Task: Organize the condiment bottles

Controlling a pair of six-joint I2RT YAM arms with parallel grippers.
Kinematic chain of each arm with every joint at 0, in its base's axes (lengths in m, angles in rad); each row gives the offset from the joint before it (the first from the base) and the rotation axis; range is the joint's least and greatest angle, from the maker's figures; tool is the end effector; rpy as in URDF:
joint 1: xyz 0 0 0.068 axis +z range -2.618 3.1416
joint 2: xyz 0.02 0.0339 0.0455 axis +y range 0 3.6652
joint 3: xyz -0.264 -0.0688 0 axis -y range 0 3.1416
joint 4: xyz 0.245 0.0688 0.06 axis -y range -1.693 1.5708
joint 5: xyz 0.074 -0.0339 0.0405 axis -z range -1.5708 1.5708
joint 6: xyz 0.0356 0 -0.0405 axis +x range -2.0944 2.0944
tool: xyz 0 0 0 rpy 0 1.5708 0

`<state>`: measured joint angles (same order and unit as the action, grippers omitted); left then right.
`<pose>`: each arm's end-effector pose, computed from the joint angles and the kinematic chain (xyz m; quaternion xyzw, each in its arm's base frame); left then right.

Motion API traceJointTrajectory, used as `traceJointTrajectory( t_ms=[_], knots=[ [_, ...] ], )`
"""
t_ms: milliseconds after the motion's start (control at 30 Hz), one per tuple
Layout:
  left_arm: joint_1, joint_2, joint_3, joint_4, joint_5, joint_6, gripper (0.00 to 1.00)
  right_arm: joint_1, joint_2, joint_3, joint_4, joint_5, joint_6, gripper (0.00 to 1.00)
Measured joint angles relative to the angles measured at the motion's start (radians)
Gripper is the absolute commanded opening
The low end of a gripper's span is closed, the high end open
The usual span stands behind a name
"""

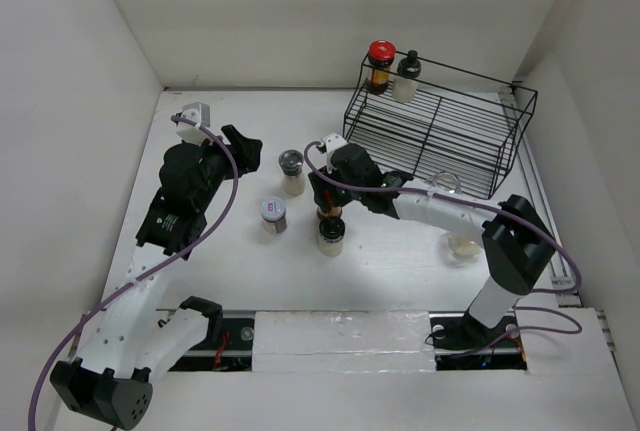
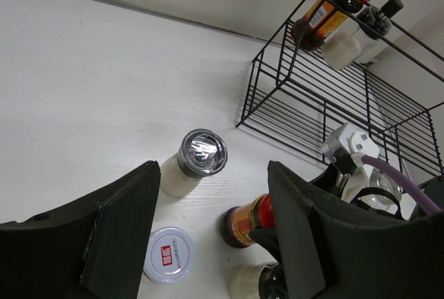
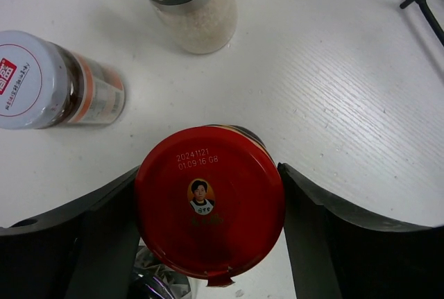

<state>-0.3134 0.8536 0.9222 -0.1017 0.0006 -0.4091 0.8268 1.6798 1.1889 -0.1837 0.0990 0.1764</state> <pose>0.1868 -0.0605 0.3855 -0.0342 0.7179 -0.2460 0.6504 0.2589 0.2761 0.2450 -0.2673 0.8598 0.1690 0.4009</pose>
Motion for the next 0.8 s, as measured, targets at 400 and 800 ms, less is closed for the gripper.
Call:
traceJointTrajectory(
  t_ms=[400, 800],
  knots=[
    [0.0, 0.0, 0.0, 0.0, 0.031, 0.0, 0.59, -0.065, -0.062, 0.097, 0.003, -0.005, -0.018, 0.45],
    [0.0, 0.0, 0.0, 0.001, 0.053, 0.0, 0.59, -0.48, -0.211, 0.449, 0.09, 0.028, -0.11, 0.45]
  ],
)
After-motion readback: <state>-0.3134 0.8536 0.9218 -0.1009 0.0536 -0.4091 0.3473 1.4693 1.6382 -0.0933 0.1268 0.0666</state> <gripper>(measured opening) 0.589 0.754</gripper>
